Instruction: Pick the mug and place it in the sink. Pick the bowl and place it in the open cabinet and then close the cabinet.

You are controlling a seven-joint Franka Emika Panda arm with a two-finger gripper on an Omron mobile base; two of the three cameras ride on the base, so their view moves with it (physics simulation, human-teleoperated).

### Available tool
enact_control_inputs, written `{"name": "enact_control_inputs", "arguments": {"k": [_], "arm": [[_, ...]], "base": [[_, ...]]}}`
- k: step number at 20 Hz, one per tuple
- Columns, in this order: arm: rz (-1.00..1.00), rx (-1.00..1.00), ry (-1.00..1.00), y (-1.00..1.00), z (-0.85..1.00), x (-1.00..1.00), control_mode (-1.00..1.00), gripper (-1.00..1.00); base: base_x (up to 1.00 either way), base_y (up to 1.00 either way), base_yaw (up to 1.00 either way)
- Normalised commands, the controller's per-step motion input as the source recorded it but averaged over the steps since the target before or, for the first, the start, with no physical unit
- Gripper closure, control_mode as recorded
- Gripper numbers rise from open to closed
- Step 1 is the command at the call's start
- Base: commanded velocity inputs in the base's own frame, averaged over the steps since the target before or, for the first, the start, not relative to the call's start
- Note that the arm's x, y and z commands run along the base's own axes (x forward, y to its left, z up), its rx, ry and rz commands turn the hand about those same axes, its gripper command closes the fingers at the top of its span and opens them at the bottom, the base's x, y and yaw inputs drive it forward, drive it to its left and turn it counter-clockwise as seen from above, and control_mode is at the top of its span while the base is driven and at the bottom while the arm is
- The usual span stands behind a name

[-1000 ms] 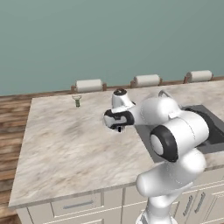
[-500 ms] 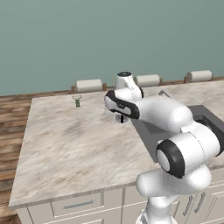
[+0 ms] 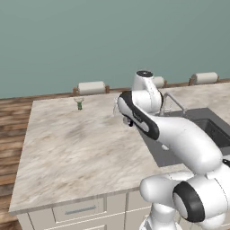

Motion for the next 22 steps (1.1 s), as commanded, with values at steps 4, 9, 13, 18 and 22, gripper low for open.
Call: {"name": "enact_control_inputs", "arguments": {"k": [4,9,13,18,22], "arm": [[0.0,0.0,-0.22,-0.04,0.1,-0.62,-1.0,1.0],[0.0,0.05,0.0,-0.21,0.46,-0.05,-1.0,1.0],[0.0,0.05,0.04,-0.08,0.5,-0.08,-1.0,1.0],[0.0,0.05,0.1,0.0,0.43,-0.31,-1.0,1.0],[-0.02,0.05,0.16,0.0,0.37,-0.45,-1.0,1.0]], "base": [[0.0,0.0,0.0],[0.0,0.0,0.0],[0.0,0.0,0.0],[0.0,0.0,0.0],[0.0,0.0,0.0]]}}
